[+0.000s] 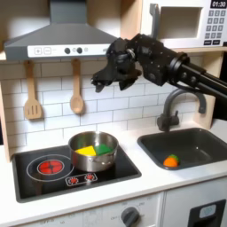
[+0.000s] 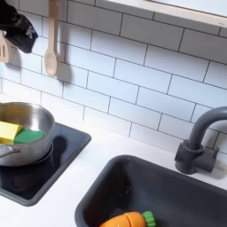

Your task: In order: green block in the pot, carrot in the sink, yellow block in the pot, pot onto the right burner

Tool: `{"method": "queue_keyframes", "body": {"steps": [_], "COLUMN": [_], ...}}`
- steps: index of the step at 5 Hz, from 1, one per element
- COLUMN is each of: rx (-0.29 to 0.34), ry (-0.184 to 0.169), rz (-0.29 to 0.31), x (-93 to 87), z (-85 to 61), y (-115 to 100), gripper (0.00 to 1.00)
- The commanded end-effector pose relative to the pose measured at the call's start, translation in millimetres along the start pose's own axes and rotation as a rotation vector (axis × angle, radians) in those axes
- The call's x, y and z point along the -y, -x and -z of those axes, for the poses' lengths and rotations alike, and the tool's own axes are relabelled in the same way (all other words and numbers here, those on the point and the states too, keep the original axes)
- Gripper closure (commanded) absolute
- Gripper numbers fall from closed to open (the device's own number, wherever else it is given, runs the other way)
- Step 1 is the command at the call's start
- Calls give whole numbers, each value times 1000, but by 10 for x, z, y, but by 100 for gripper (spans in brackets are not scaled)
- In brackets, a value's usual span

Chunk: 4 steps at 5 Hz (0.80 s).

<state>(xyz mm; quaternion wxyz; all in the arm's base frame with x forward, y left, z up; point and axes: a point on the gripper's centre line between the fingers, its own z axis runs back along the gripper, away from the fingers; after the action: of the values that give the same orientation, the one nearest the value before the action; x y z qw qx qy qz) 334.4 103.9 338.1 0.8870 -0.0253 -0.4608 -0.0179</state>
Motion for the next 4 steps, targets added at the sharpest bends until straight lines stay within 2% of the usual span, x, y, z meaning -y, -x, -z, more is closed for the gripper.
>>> {"method": "queue_keyframes", "body": {"steps": [1,2,3,4], "rx": [147,182,205,225], "ry": [-10,8,8,3], "rz": [3,23,16,28], "x": [-122,-121,-189,-268], "z": [-44,14,110,197], "y": [-240,-365,-506,-628], "gripper": [0,0,0,100]}}
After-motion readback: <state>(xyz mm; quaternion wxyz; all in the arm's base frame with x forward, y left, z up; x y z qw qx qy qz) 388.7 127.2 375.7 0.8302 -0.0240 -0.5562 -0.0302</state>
